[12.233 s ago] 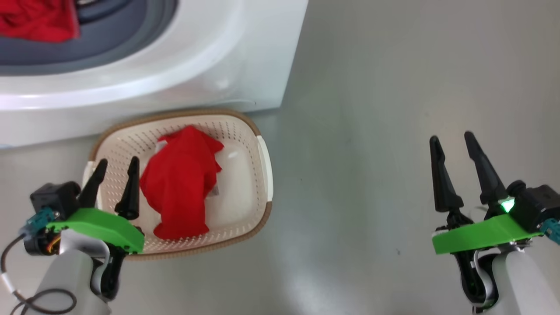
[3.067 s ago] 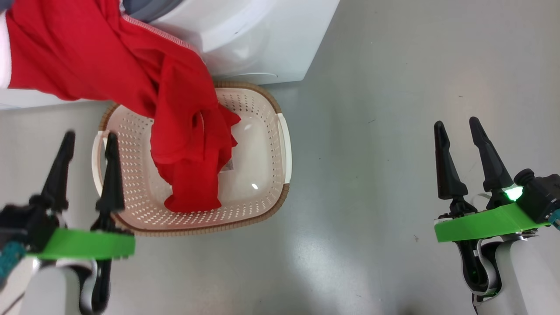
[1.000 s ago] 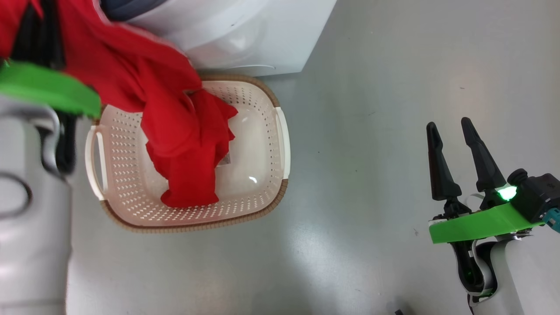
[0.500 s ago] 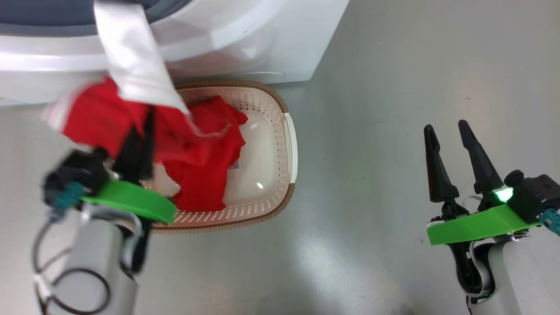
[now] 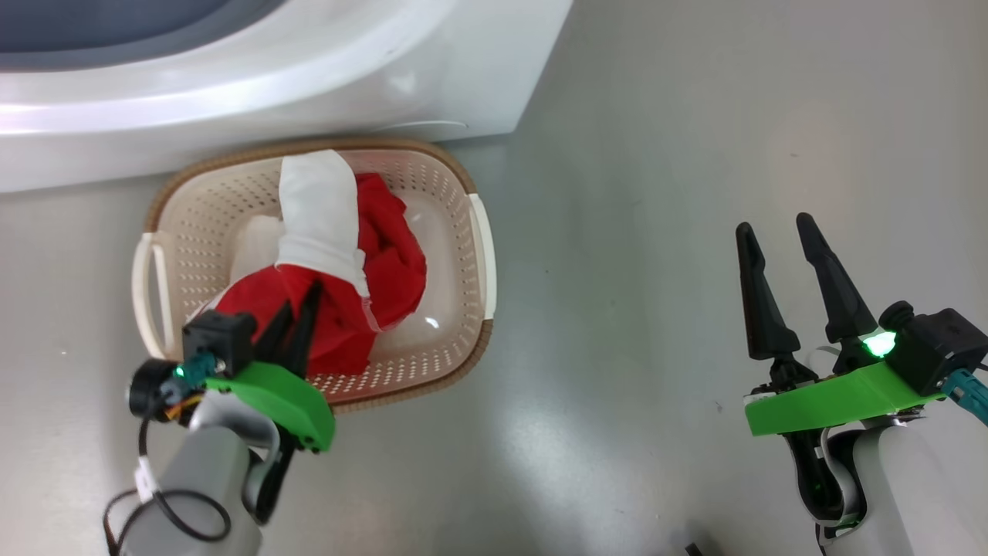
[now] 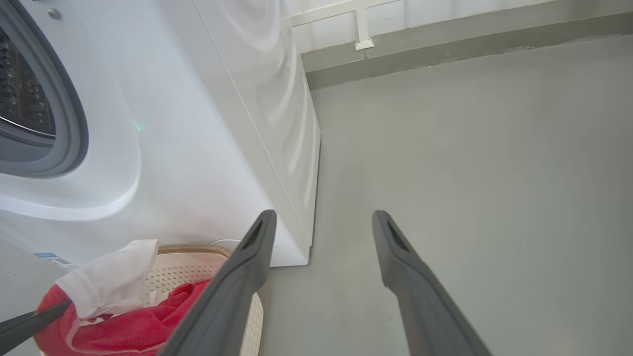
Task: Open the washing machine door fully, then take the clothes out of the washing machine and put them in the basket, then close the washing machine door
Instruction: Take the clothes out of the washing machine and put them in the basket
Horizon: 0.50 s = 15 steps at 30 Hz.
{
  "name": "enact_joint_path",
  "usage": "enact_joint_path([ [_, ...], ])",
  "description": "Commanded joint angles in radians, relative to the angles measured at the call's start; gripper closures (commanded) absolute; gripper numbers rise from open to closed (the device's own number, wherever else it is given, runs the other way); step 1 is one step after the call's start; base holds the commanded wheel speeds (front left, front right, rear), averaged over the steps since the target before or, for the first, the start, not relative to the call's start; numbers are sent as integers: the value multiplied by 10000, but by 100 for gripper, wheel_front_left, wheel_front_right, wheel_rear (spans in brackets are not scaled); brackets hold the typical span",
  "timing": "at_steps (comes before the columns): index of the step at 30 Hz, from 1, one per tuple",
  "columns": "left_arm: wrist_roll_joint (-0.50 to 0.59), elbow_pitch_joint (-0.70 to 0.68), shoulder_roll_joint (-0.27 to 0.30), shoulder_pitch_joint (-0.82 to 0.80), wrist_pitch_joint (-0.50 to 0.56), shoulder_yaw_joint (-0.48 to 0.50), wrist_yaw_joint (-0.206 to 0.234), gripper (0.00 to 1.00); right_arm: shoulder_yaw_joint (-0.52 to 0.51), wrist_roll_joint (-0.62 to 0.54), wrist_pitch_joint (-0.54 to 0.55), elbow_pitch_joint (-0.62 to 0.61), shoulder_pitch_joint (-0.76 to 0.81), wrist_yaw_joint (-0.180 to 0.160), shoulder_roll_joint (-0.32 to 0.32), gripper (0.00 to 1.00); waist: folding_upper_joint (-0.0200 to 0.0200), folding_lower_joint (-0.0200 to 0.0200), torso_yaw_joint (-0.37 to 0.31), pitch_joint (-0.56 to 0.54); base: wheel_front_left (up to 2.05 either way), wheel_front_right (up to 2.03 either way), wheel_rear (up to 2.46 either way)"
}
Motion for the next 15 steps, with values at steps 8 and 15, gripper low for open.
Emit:
enact_joint_path([
  [8,-139,1326,579,-855,-91,163,-53,100,318,260,-65,-310,-28,63,-20,0,0,0,-444,435,0,0,0],
  [15,-274,1842,591,-1132,-91,236,-53,0,231,273,-65,-325,-15,63,-20,0,0,0,-509,448,0,0,0],
])
